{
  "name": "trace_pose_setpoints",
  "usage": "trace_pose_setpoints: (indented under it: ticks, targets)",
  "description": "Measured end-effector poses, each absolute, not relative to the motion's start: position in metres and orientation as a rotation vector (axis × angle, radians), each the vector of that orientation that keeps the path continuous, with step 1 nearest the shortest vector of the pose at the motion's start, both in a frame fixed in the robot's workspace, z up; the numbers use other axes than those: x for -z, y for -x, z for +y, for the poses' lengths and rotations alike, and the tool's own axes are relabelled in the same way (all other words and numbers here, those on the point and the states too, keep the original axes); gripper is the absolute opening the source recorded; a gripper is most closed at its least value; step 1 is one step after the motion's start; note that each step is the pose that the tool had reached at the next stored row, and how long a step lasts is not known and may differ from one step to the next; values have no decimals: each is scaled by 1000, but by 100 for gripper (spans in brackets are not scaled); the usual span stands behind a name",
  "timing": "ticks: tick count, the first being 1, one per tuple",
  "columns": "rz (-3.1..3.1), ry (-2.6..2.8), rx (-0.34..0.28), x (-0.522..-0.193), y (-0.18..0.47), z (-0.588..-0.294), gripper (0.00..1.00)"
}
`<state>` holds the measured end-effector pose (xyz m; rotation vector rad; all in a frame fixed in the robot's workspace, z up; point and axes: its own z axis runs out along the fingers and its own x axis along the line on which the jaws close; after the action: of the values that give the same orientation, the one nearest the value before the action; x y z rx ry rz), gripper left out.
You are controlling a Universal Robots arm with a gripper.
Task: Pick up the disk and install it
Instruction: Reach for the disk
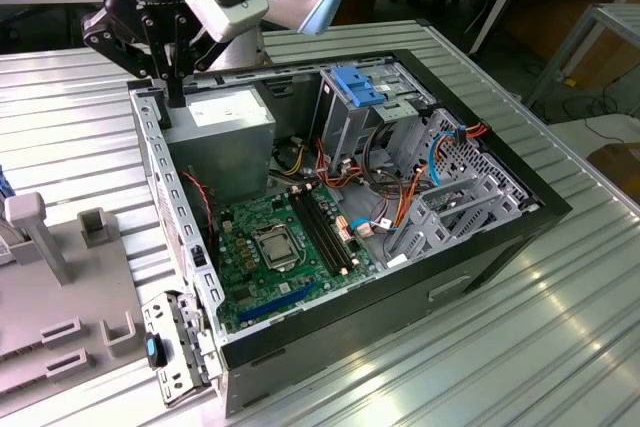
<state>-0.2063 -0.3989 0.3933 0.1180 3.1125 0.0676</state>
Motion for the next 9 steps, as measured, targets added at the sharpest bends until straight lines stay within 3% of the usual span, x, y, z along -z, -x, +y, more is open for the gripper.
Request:
trace_pose_setpoints:
  ticks: [9]
  targets:
    - [3112, -118, -68, -393, 227, -398, 11]
